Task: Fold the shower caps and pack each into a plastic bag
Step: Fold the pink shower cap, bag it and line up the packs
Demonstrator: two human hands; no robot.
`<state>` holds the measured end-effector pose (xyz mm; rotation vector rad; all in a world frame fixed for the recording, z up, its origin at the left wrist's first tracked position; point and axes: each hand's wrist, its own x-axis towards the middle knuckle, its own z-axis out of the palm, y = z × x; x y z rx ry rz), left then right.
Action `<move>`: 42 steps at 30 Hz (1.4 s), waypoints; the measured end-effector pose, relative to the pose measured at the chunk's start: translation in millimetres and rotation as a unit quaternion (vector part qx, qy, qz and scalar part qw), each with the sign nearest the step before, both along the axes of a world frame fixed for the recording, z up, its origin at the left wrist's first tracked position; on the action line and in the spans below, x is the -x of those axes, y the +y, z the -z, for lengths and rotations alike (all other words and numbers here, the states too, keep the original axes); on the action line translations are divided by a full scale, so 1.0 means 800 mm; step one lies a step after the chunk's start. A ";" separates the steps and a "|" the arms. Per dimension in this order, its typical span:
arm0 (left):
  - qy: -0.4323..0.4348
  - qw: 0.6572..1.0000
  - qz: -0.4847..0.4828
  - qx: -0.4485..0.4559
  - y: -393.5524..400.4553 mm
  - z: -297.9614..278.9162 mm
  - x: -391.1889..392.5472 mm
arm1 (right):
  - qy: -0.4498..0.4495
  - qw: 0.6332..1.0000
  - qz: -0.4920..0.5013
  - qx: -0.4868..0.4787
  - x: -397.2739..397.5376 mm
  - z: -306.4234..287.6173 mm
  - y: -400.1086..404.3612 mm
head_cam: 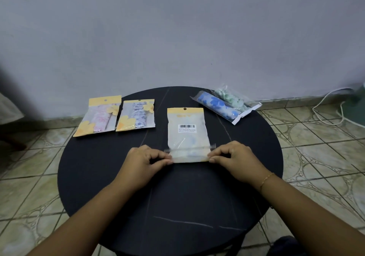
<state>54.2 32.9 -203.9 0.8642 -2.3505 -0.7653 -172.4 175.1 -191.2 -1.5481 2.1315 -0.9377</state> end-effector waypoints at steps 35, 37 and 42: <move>-0.178 0.965 0.158 0.108 0.008 0.003 0.004 | 0.168 0.981 -0.098 -0.018 -0.011 0.008 0.010; -0.142 0.975 0.147 0.083 0.016 0.000 -0.003 | 0.170 0.980 -0.097 -0.019 -0.011 0.010 0.013; -0.085 0.983 0.121 0.107 0.020 0.002 -0.014 | 0.196 0.977 -0.081 -0.003 -0.014 0.015 0.020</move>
